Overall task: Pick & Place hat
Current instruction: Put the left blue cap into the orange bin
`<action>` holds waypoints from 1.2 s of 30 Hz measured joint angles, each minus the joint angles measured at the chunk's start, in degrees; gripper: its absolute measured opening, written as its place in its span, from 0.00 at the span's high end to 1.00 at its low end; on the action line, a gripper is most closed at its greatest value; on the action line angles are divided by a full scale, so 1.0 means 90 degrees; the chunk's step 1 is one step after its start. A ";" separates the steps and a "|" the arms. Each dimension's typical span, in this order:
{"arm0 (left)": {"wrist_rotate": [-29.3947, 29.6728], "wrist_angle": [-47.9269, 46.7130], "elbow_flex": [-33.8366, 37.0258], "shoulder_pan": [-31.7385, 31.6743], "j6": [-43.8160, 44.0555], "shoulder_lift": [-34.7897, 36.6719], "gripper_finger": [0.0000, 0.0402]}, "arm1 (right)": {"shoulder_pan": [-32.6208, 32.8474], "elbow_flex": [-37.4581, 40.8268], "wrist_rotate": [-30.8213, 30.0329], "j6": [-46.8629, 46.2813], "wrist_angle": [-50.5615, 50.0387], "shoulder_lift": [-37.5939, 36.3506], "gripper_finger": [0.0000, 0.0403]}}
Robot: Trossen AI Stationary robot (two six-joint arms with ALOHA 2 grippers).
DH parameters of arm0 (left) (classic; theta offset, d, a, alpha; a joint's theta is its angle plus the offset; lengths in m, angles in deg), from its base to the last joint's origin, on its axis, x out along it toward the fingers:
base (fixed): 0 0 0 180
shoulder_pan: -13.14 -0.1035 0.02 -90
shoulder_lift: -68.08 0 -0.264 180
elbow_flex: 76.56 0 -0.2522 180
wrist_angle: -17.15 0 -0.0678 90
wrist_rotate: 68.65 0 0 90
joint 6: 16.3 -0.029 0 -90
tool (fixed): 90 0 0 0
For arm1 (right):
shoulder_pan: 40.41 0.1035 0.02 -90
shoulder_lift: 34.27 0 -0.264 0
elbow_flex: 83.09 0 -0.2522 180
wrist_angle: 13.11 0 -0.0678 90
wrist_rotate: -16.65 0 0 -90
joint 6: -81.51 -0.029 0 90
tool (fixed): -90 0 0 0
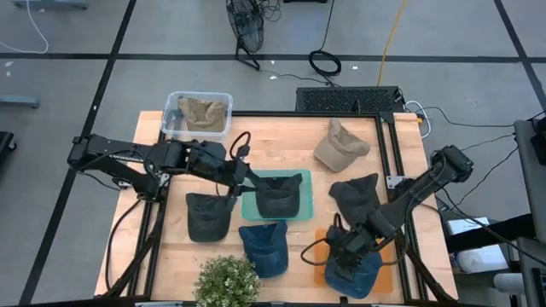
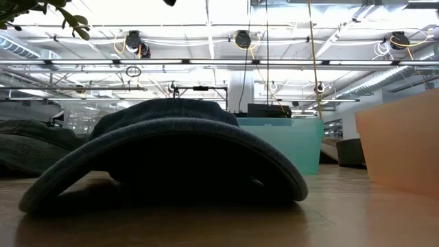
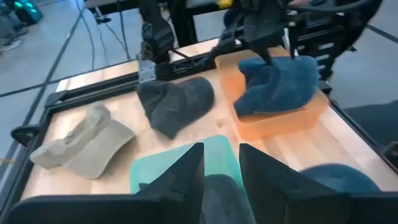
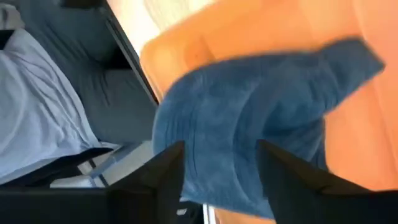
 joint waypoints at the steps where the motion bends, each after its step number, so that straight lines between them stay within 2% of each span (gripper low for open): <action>1: -0.0017 0.0023 -0.0004 0.0027 0.0000 0.0006 0.72 | 0.0040 -0.0002 -0.0099 -0.0081 -0.0117 0.0013 0.51; 6: -0.0025 -0.0087 0.0000 0.0168 -0.0113 0.0082 0.72 | 0.0175 0.0005 -0.0328 -0.0436 -0.0783 0.0012 0.42; 9: -0.0027 -0.0107 -0.0005 0.0171 -0.0172 0.0076 0.72 | 0.0290 0.0118 -0.0438 -0.0554 -0.0663 0.0014 0.40; 15: -0.0022 -0.0107 -0.0002 0.0148 -0.0165 0.0078 0.72 | 0.0496 0.0658 -0.0451 -0.0614 0.0457 0.0017 0.43; 23: -0.0017 -0.0108 -0.0002 0.0148 0.0002 0.0075 0.72 | 0.0588 0.1244 -0.0447 -0.0558 0.0587 0.0012 0.50; 28: -0.0017 -0.0112 -0.0002 0.0148 0.0015 0.0075 0.72 | 0.0648 0.1287 -0.0439 -0.0174 0.0664 0.0012 0.62; 34: -0.0014 -0.0161 -0.0002 0.0148 0.0041 0.0075 0.72 | 0.0648 0.1218 -0.0288 0.0201 0.0852 0.0014 0.93; 36: 0.0000 -0.0221 -0.0002 0.0150 0.0041 0.0075 0.72 | 0.0659 0.1069 -0.0406 0.0319 0.0704 0.0014 0.97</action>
